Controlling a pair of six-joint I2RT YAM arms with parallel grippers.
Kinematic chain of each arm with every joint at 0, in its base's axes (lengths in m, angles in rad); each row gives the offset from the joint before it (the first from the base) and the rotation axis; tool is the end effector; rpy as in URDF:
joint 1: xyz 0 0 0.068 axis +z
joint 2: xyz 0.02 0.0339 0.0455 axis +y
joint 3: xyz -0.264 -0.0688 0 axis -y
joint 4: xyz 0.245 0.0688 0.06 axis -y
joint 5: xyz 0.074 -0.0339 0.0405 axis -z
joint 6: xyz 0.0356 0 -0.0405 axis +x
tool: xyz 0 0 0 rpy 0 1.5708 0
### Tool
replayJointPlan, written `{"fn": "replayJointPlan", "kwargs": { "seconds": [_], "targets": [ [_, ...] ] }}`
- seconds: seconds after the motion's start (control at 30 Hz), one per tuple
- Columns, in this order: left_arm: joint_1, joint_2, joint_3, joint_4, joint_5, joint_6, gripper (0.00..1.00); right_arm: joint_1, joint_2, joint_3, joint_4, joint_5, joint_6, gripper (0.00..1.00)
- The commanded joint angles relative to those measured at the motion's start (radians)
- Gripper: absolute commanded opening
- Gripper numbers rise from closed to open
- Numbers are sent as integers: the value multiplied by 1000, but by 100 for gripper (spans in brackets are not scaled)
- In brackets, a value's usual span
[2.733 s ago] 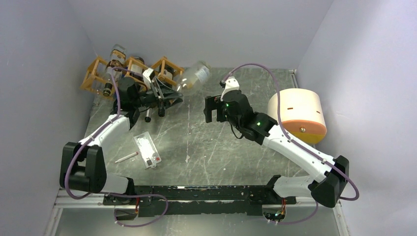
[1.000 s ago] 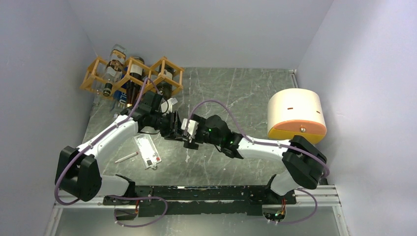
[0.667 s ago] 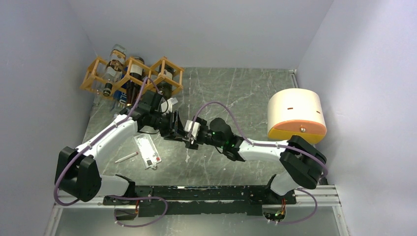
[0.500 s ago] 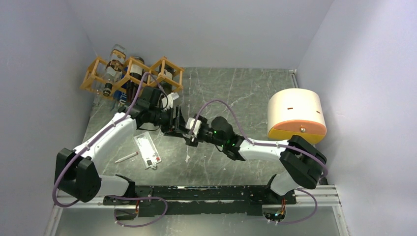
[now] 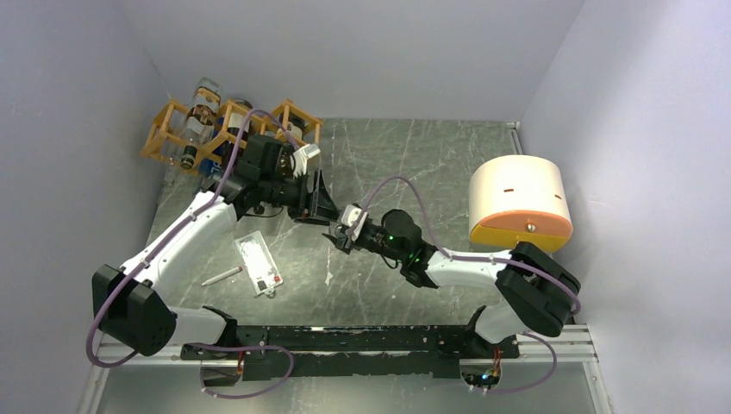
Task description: Take the wine bottle off the wine rack
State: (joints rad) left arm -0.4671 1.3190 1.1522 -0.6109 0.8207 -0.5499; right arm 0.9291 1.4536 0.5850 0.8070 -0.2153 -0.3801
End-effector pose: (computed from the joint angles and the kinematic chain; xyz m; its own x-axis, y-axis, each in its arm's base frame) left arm 0.2345 -0.1475 0.3187 -0.9378 0.0740 -0.3392 0.3312 0.4839 -0.8100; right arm 0.1745 0.2463 0.2207 0.3035 -0.1994 -0.9317 -0.8589 0.3661 -0.3581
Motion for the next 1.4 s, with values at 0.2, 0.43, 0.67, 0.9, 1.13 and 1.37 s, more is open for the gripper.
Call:
{"fn": "replayJointPlan", "kwargs": {
  "seconds": [0.2,0.43,0.67,0.9,1.13,1.37],
  "targets": [
    [-5,-40,151,61,-220,18,73,-51,-76,-24,29,206,160,25],
    [3,-40,355,0,-503,108,74,-61,-86,70,-130,432,222,3],
    [15,-96,467,104,-783,235,77,-204,-134,143,-215,567,409,0],
    [15,-315,196,425,-964,420,84,-407,-78,272,-240,563,462,0],
    [16,-417,-25,579,-1087,514,85,-507,77,441,-190,528,431,0],
    [19,-442,-112,611,-1059,515,83,-516,240,576,-121,463,363,0]
  ]
}}
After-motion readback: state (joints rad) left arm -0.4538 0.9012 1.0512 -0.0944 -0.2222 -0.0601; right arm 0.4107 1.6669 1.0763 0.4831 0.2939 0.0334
